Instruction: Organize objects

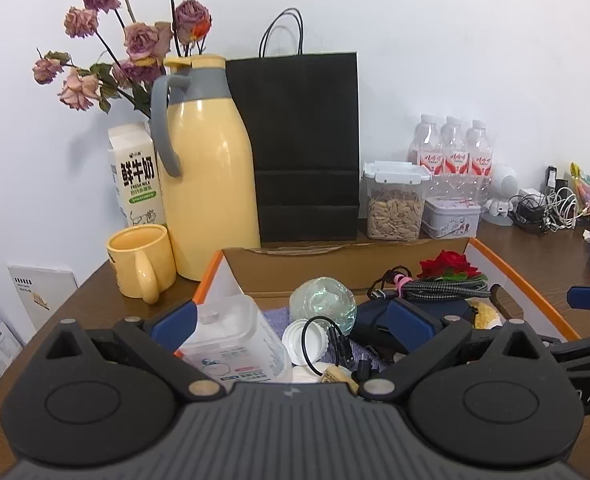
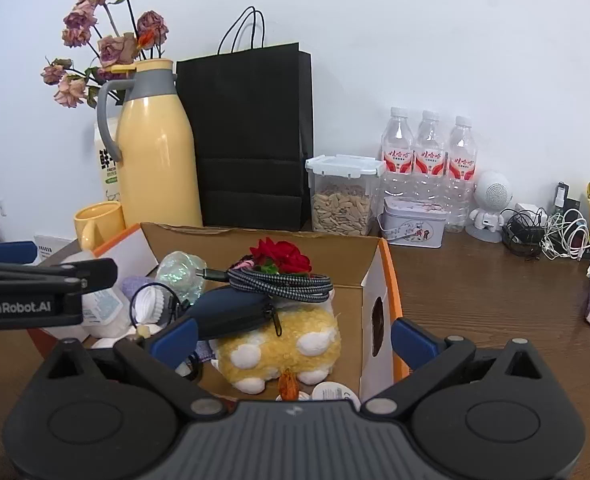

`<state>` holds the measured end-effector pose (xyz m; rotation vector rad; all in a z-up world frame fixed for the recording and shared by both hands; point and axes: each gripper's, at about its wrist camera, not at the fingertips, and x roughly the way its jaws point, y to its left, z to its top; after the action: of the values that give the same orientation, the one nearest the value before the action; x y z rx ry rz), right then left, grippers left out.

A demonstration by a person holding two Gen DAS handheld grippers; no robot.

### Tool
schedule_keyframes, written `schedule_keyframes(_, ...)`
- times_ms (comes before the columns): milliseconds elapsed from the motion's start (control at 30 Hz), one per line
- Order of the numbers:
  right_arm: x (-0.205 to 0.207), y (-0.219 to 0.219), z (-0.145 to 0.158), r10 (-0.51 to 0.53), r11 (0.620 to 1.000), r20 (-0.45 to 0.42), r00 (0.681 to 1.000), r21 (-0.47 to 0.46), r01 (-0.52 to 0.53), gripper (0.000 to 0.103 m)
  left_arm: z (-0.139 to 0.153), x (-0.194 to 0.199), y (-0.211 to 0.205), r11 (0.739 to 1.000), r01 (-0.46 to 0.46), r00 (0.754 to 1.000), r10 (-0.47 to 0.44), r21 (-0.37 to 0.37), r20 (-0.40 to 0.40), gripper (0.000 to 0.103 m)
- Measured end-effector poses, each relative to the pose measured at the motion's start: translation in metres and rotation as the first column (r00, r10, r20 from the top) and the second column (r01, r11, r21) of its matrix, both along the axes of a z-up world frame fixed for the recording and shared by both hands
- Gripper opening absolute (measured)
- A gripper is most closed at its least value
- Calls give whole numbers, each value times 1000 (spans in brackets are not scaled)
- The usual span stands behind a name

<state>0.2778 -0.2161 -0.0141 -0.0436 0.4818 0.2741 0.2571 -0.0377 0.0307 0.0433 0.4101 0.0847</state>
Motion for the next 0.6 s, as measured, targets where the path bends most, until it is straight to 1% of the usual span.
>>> schedule_keyframes(133, -17, -1, 9, 11, 1000, 15, 1000, 7, -11, 103, 11, -20, 2, 1000, 2, 1000, -2, 23, 20, 103)
schedule_keyframes(200, -30, 0, 15, 18, 1000, 24, 1000, 3, -19, 103, 18, -34, 6, 1000, 2, 1000, -2, 17, 25, 103)
schedule_keyframes(400, -82, 3, 33, 41, 999, 55, 998, -15, -40, 103, 31, -83, 19, 1000, -19, 999, 18, 21, 38, 103)
schedule_keyframes(600, -130, 1, 39, 50, 999, 47, 998, 1, -50, 103, 30, -129, 29, 999, -37, 999, 37, 19, 2, 103)
